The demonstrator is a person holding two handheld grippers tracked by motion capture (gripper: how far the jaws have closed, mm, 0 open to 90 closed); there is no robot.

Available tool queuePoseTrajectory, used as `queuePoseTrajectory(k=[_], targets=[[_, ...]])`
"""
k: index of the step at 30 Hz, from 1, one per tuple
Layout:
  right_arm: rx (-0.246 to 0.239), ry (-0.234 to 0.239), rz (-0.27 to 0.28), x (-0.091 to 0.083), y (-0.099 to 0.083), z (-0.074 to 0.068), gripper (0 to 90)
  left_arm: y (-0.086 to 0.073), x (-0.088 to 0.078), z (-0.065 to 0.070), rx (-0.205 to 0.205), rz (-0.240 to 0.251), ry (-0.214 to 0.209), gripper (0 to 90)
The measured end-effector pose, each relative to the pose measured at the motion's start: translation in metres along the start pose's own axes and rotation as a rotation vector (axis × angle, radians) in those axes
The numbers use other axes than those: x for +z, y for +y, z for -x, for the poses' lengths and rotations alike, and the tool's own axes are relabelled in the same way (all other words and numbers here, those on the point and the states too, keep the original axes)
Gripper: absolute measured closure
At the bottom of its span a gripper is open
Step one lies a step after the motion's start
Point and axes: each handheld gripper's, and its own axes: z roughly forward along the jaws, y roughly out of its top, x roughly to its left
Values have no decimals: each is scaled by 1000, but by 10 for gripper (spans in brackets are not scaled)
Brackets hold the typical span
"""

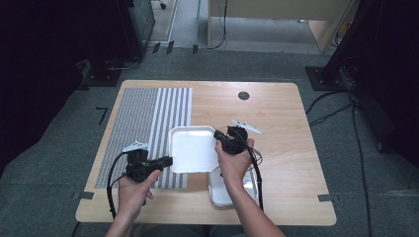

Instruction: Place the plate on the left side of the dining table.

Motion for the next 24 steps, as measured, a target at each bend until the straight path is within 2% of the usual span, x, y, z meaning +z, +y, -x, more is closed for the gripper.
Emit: queuePoseTrajectory(k=[14,24], targets=[[-26,16,-13,34,7,-40,899,12,-16,-41,-56,52,44,833],[-27,16,-37,71,9,-69,900,22,-24,-75,-103,76,114,844]])
